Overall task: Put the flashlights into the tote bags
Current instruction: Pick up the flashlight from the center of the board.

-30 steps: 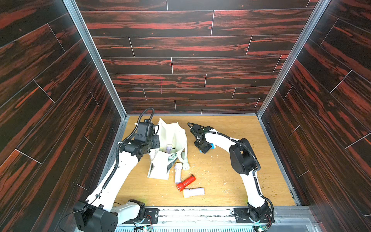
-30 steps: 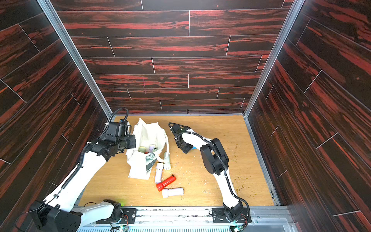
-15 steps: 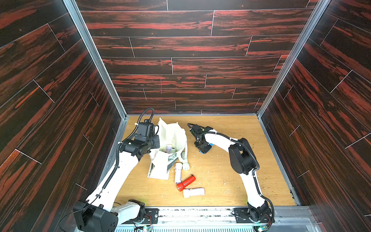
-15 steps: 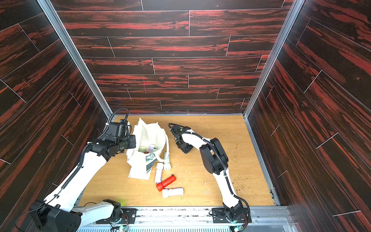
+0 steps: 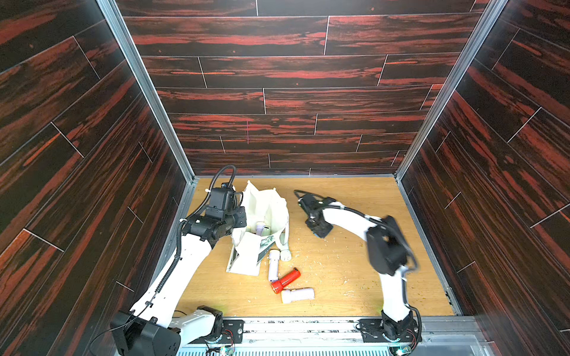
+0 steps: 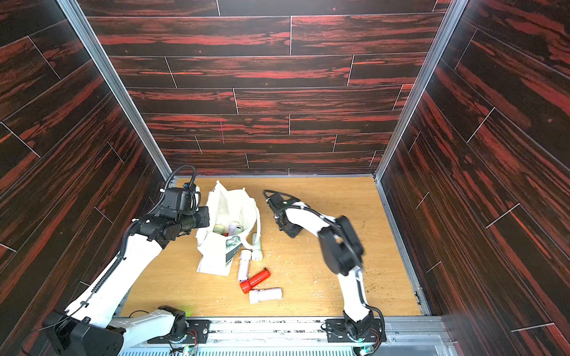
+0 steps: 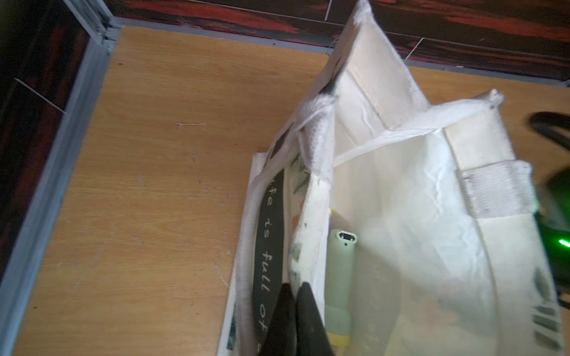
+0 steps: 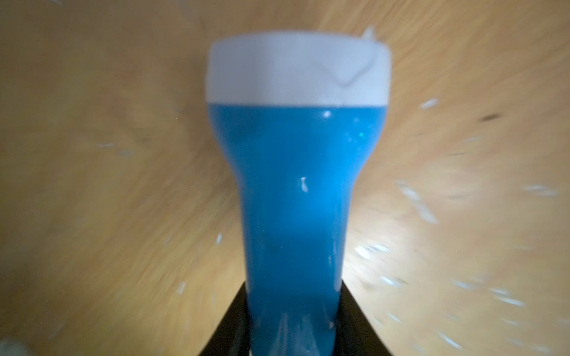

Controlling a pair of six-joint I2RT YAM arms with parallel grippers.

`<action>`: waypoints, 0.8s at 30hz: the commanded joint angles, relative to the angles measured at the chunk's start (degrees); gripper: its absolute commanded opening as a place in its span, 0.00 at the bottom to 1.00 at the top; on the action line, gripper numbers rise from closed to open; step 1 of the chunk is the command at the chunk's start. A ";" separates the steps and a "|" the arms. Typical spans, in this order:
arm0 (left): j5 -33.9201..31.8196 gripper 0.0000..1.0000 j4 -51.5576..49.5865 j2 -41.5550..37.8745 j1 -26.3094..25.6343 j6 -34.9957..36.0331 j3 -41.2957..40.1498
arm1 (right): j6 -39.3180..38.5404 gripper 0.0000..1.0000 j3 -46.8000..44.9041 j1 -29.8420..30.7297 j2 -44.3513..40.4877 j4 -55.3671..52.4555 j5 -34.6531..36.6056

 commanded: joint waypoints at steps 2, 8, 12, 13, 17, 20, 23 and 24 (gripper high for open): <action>3.94 0.00 0.12 -1.31 -0.01 -1.96 -0.26 | -6.52 0.00 -9.55 0.02 -14.05 11.26 2.13; 9.44 0.00 2.55 -1.91 0.69 -4.38 -0.69 | -16.97 0.00 -24.56 0.13 -28.97 27.86 -1.47; 12.42 0.00 5.11 -2.24 0.96 -6.32 -1.72 | -22.15 0.00 -29.10 0.09 -34.94 32.49 -5.18; 13.16 0.00 5.41 -2.41 1.00 -6.90 -2.15 | -23.34 0.00 -29.89 0.10 -36.10 33.15 -6.03; 16.12 0.00 10.25 -2.55 1.22 -9.34 -3.30 | -27.15 0.00 -32.39 0.08 -39.57 35.66 -9.55; 18.31 0.00 12.08 -2.43 1.31 -11.34 -3.74 | -29.95 0.00 -33.70 0.16 -41.24 37.66 -12.39; 20.22 0.00 14.28 -2.35 1.31 -13.28 -4.60 | -32.70 0.00 -34.19 0.08 -42.29 39.79 -16.02; 20.61 0.00 14.67 -2.27 1.31 -13.76 -4.73 | -33.65 0.00 -34.03 0.12 -42.51 40.16 -17.25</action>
